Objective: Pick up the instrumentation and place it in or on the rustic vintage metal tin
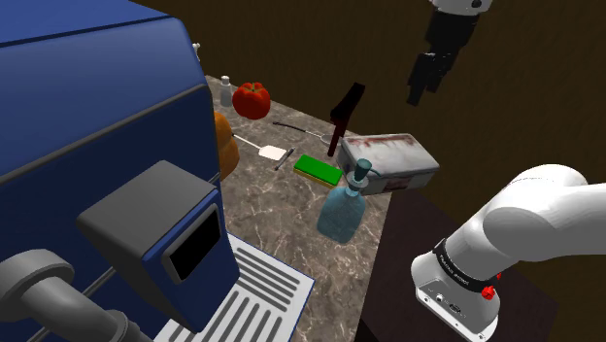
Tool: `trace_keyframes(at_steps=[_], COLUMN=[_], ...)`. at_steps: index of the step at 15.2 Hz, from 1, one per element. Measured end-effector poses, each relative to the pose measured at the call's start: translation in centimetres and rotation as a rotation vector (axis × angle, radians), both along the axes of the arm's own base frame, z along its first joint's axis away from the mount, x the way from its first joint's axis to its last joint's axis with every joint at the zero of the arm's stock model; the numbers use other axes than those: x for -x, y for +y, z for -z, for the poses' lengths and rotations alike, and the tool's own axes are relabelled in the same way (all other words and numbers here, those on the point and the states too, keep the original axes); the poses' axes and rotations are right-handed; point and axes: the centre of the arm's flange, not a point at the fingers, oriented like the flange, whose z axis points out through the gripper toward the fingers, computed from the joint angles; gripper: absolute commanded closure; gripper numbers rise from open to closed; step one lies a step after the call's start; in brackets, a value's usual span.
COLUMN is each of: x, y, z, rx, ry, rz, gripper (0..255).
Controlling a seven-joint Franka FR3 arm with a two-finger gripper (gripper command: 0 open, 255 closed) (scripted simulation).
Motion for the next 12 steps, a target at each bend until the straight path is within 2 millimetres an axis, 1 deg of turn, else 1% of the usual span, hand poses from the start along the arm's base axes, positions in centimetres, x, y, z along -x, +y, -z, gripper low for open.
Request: trace_keyframes(at_steps=[1,2,4,5,9,12], x=[0.0,-0.5,-2.1,-3.0,-6.4,-9.5], y=[0.0,0.1,0.8,1.4,2.8,4.6], z=[0.0,0.2,1.6,2.1,4.8,6.8], rx=[0.0,-0.001,-0.006,-0.009,-0.022,-0.031], ry=[0.0,-0.001,-0.005,-0.008,-0.021,-0.031], rz=[0.0,-0.004,-0.019,-0.027,-0.062,-0.089], gripper=[0,0,0,0,0,0])
